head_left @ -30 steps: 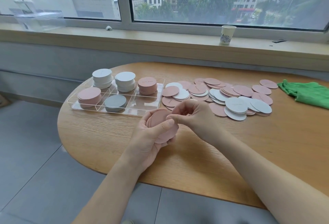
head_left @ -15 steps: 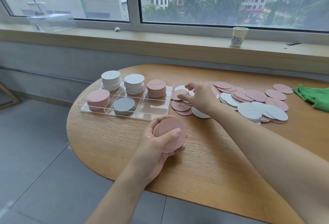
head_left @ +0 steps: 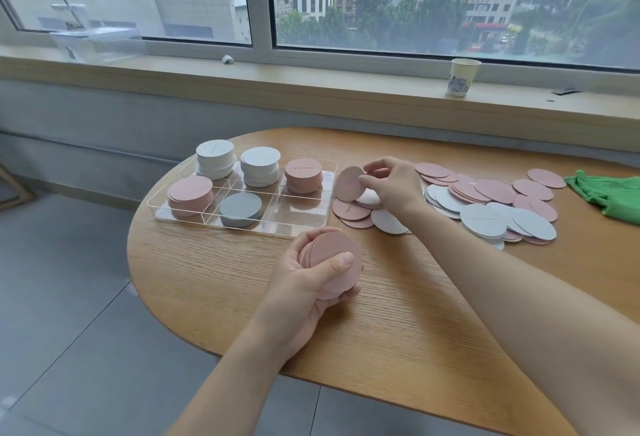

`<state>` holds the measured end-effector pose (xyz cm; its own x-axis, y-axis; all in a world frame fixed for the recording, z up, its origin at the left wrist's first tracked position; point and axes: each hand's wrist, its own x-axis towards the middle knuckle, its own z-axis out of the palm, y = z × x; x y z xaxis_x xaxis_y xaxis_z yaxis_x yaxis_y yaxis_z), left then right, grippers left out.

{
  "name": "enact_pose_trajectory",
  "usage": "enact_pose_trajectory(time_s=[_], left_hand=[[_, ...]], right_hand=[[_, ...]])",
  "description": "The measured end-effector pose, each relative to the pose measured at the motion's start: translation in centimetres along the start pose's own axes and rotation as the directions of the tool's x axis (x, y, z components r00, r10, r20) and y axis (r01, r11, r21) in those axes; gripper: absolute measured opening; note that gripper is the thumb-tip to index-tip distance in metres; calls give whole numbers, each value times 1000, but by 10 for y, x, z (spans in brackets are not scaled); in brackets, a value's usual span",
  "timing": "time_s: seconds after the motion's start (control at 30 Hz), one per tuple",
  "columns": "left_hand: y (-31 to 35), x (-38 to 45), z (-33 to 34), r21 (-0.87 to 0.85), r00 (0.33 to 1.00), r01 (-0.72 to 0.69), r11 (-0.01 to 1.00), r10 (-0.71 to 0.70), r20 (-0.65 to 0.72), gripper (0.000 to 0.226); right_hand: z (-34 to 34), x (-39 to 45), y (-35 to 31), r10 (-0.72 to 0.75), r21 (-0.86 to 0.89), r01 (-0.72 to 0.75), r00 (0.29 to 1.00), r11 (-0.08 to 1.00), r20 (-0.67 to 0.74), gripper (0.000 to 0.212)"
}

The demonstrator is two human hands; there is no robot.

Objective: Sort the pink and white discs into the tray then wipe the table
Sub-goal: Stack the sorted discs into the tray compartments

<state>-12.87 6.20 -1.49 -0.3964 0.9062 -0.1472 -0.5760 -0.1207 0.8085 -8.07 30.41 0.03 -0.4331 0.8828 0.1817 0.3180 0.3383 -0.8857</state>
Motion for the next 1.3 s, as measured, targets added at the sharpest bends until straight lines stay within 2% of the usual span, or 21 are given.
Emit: enact_pose_trajectory(time_s=[0.17,0.27,0.33,0.4,0.5,0.6,0.73,0.83,0.97,1.1,1.17,1.3], left_hand=[[1,-1,1,9,1000,-8,1000,9,-16,47],[2,-3,3,15,999,-17,1000,18,-31,51],[3,-4,5,-2,999,-27,1000,27,-27,54],[5,-6,7,-33,999,-30,999,29,-28,54],[6,-7,9,-70,999,-38,997,35,-40,58],[5,-8,8,-59,997,-40,997,36,-66,57],[5,-8,7,-24,993,-55,998,52,-108,66],[5,-9,8,-50,996,-49,998,45,-81,57],[4,-9,6,-85,999,-17,996,13,-51,47],[3,-6,7,-52,997,-24,998,20,-72,49],[3,-6,7,-22,998,-22,1000,20,-60,52],[3,-7,8,44,999,-25,999,26,-37,57]], right_hand=[[-25,-21,2,135,323,-152,988,934,73,15],[-44,-50,-5,124,562,-222,970,796,208,16],[-54,-71,-9,79,624,-263,949,736,305,23],[-58,-91,-11,38,626,-295,920,722,389,30],[-58,-112,-15,5,644,-325,895,693,445,23],[-62,-118,-20,-3,688,-311,910,655,414,20],[-66,-121,-21,10,722,-317,918,615,396,17],[-66,-124,-18,14,720,-321,918,615,397,18],[-63,-131,-14,12,687,-320,911,652,412,18],[-63,-140,-6,9,665,-393,864,635,503,13],[-60,-142,-4,0,635,-401,846,660,533,14],[-47,-145,-7,-42,542,-257,877,800,479,22]])
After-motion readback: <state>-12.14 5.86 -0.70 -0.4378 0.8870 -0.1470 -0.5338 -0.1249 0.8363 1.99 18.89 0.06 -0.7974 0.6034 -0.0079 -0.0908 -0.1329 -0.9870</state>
